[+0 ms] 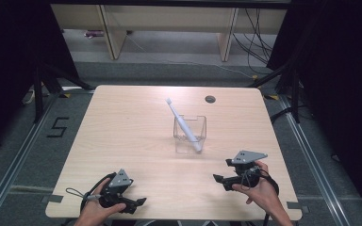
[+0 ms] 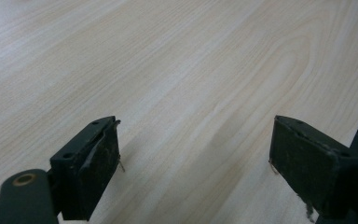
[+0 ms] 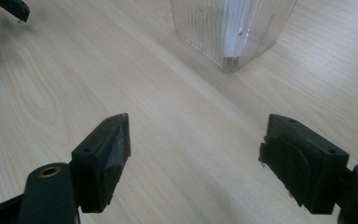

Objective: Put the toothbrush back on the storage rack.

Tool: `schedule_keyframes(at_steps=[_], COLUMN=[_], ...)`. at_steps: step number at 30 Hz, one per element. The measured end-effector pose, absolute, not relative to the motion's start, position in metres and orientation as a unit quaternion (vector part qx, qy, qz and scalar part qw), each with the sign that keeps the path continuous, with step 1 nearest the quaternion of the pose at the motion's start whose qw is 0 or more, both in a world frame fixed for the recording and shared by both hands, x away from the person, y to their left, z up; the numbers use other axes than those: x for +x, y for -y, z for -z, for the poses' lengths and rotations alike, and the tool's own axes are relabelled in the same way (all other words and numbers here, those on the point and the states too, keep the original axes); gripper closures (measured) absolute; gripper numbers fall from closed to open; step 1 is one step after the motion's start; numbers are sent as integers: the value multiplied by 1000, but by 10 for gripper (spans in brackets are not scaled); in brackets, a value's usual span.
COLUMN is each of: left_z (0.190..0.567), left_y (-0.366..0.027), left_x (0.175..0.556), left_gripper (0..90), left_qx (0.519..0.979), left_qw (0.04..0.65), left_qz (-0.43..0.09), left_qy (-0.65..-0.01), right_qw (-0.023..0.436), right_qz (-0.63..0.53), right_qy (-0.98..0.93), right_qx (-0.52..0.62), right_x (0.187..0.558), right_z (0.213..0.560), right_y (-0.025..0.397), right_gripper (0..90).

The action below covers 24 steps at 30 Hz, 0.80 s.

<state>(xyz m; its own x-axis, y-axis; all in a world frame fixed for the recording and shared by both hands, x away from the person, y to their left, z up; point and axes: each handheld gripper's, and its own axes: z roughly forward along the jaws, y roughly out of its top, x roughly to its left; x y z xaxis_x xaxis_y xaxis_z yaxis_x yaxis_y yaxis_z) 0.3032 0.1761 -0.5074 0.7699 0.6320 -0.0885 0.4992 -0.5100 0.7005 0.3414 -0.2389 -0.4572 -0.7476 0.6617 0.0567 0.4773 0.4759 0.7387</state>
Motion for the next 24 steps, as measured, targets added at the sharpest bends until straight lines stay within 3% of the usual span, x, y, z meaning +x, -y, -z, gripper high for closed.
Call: schedule_keyframes(at_steps=[24], left_z=[507], left_y=[-176], left_x=[303], left_gripper=[152], left_qx=[865], left_qw=[371], left_qz=[-91], left_qy=[-326], right_qw=[115], right_qz=[-401], right_qy=[-837], right_qx=[354], right_x=[323], right_z=[465], right_y=[254], right_gripper=[231])
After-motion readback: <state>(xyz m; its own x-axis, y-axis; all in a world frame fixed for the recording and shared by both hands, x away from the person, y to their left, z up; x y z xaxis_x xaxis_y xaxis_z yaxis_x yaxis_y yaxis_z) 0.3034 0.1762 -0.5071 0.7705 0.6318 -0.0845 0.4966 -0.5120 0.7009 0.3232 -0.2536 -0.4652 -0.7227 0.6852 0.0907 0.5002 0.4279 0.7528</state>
